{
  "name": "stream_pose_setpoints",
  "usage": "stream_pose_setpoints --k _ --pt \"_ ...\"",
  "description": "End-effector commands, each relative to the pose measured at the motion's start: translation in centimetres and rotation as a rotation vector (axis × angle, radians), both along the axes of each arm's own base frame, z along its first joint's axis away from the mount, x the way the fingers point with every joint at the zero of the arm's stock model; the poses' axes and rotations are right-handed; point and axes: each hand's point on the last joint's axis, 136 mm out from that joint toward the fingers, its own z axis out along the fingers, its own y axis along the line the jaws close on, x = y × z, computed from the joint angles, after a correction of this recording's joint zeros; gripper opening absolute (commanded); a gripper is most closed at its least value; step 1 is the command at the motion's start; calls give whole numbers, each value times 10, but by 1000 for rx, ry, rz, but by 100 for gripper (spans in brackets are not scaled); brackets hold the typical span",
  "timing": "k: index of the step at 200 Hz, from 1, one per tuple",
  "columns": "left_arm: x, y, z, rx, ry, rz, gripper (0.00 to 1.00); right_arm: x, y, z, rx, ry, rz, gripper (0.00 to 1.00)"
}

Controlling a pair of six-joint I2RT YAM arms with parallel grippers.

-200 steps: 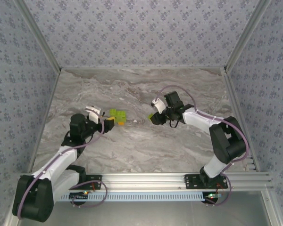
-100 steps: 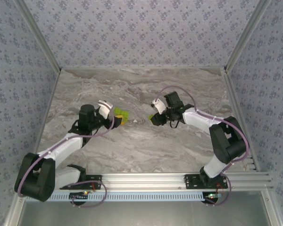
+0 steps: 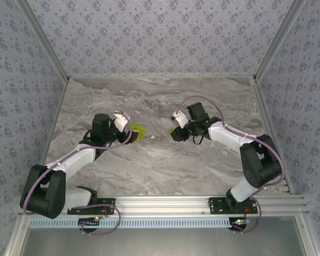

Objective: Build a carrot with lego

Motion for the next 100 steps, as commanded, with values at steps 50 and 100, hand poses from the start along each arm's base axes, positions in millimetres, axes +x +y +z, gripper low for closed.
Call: stream_pose_setpoints --k 50,100 --pt "18 19 7 -5 1 70 84 -1 4 17 22 -15 30 24" --pt "12 11 6 -20 30 9 97 -2 3 16 18 -13 34 24"
